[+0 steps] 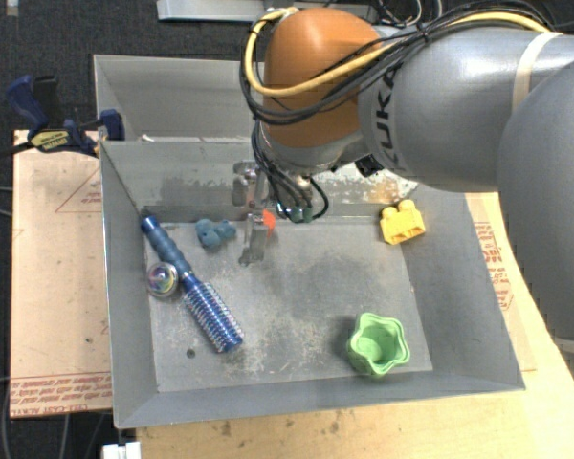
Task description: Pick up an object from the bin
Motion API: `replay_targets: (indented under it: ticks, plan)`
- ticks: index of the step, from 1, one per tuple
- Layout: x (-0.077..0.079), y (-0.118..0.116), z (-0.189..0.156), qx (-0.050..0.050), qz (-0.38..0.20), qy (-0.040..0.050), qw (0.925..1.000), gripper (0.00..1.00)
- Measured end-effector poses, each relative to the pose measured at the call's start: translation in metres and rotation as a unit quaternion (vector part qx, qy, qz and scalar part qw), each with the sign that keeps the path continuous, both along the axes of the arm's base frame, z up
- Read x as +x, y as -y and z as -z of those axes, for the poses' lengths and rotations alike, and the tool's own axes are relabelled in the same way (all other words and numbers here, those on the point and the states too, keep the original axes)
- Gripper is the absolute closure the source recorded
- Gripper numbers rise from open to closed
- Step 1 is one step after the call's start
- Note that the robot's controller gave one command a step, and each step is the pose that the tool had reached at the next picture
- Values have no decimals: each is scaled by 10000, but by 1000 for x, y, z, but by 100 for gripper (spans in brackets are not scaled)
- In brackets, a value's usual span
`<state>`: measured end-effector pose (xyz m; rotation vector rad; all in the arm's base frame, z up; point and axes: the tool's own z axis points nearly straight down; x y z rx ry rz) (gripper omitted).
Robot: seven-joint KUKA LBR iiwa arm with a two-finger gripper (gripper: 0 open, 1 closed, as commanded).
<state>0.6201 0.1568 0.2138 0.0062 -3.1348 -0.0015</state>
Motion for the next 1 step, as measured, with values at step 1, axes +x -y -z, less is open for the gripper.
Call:
replay_targets:
  ticks: [1]
  plan:
    - [35, -89, 92, 9, -1349, 34, 9908, 0]
